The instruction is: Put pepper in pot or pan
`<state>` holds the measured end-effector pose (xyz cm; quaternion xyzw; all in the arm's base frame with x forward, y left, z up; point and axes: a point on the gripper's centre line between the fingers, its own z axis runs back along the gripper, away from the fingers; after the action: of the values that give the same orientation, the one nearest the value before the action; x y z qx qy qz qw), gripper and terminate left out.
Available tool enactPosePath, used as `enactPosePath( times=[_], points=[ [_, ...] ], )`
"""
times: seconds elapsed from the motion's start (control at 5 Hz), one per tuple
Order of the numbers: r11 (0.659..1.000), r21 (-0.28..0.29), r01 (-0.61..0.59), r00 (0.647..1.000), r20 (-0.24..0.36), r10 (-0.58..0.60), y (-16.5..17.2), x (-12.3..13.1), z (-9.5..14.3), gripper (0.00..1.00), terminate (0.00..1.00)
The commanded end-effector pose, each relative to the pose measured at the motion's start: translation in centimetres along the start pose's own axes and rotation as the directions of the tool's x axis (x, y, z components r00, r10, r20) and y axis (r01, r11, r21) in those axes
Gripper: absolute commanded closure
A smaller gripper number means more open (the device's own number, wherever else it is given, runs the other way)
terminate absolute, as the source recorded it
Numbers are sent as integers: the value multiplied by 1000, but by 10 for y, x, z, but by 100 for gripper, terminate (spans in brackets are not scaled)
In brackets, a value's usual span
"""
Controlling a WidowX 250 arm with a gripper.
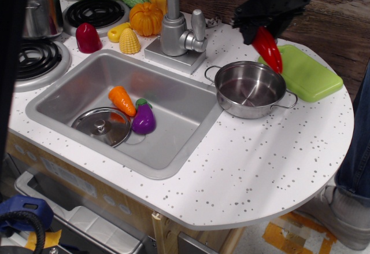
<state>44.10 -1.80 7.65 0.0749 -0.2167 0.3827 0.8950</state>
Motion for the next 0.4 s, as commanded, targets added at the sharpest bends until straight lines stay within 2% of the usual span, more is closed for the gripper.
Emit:
enactPosePath(
  times=[0.0,0.2],
  points=[
    [998,-63,-27,1000,7,28,12,15,30,100,0],
    [995,-97,-28,999,16,29,23,7,20,100,0]
  ],
)
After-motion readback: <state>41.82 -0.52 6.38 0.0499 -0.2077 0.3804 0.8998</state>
